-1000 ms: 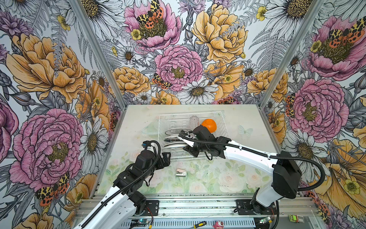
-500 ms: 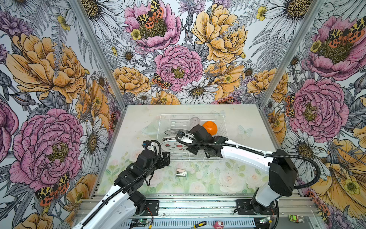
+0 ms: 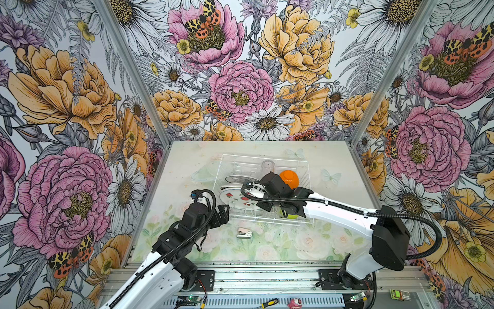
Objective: Unload the mixed dishes from the dish rack
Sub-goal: 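Reach the right gripper across the rack and grasp the watermelon-print plate, then lift the watermelon-print plate upright out of the rack with the right gripper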
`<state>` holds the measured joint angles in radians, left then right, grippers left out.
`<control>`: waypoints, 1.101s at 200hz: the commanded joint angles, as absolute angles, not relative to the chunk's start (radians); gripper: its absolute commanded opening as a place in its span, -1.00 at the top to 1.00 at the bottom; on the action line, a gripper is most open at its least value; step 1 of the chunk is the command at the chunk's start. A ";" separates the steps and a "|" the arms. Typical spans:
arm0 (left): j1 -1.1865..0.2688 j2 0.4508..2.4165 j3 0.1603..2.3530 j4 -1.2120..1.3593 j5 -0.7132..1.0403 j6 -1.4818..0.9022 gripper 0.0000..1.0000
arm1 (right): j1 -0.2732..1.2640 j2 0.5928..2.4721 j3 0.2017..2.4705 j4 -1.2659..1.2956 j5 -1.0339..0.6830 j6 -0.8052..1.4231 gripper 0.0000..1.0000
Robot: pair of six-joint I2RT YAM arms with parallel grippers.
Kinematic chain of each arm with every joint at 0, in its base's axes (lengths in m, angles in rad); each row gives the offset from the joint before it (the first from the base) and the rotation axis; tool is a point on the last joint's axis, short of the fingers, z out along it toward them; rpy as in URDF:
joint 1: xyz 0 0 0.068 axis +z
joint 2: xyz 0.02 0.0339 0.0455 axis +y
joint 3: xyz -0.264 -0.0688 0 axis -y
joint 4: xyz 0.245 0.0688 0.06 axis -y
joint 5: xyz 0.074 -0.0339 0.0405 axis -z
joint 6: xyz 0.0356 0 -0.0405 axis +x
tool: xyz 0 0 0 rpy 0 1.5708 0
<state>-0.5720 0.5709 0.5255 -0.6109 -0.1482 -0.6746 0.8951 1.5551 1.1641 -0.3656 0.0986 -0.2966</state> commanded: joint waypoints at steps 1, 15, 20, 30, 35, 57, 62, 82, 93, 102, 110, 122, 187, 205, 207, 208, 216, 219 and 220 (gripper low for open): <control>-0.571 0.560 0.532 -0.615 -0.158 -0.677 -0.97 | 0.878 1.447 1.165 -0.318 0.103 -0.208 0.90; -0.571 0.560 0.531 -0.616 -0.158 -0.680 -0.97 | 0.869 1.422 1.160 -0.300 0.098 -0.195 0.90; -0.572 0.560 0.529 -0.615 -0.157 -0.681 -0.97 | 0.865 1.414 1.158 -0.297 0.098 -0.191 0.90; -0.572 0.560 0.530 -0.615 -0.156 -0.684 -0.97 | 0.859 1.402 1.160 -0.293 0.095 -0.185 0.90; -0.571 0.560 0.530 -0.615 -0.156 -0.686 -0.97 | 0.855 1.397 1.161 -0.291 0.093 -0.181 0.90; -0.572 0.558 0.530 -0.614 -0.156 -0.687 -0.97 | 0.840 1.374 1.167 -0.282 0.094 -0.140 0.94; -0.572 0.558 0.529 -0.615 -0.157 -0.689 -0.97 | 0.835 1.367 1.167 -0.278 0.092 -0.129 0.94; -0.572 0.558 0.534 -0.614 -0.160 -0.688 -0.97 | 0.822 1.342 1.169 -0.269 0.059 -0.084 0.96; -0.573 0.558 0.538 -0.614 -0.163 -0.688 -0.97 | 0.817 1.328 1.168 -0.264 0.045 -0.062 0.96; -0.572 0.560 0.541 -0.614 -0.166 -0.687 -0.97 | 0.812 1.319 1.167 -0.262 0.039 -0.045 0.96; -0.571 0.560 0.544 -0.614 -0.169 -0.685 -0.97 | 0.810 1.309 1.167 -0.261 0.038 -0.032 0.96; -0.572 0.562 0.550 -0.614 -0.172 -0.681 -0.97 | 0.808 1.295 1.165 -0.259 0.039 -0.016 0.96; -0.571 0.587 0.573 -0.587 -0.172 -0.674 -0.97 | 0.799 1.248 1.163 -0.258 0.039 0.073 1.00; -0.572 0.598 0.583 -0.574 -0.165 -0.674 -0.97 | 0.798 1.237 1.164 -0.255 0.038 0.099 1.00; -0.572 0.599 0.584 -0.572 -0.163 -0.675 -0.97 | 0.799 1.235 1.164 -0.255 0.037 0.102 1.00; -0.572 0.599 0.585 -0.571 -0.163 -0.674 -0.97 | 0.799 1.234 1.163 -0.255 0.037 0.103 1.00; -0.572 0.604 0.590 -0.565 -0.160 -0.672 -0.97 | 0.798 1.228 1.164 -0.255 0.038 0.114 1.00; -0.572 0.604 0.593 -0.563 -0.160 -0.673 -0.97 | 0.798 1.226 1.164 -0.255 0.038 0.118 1.00; -0.572 0.605 0.593 -0.562 -0.159 -0.673 -0.97 | 0.799 1.226 1.163 -0.255 0.038 0.119 1.00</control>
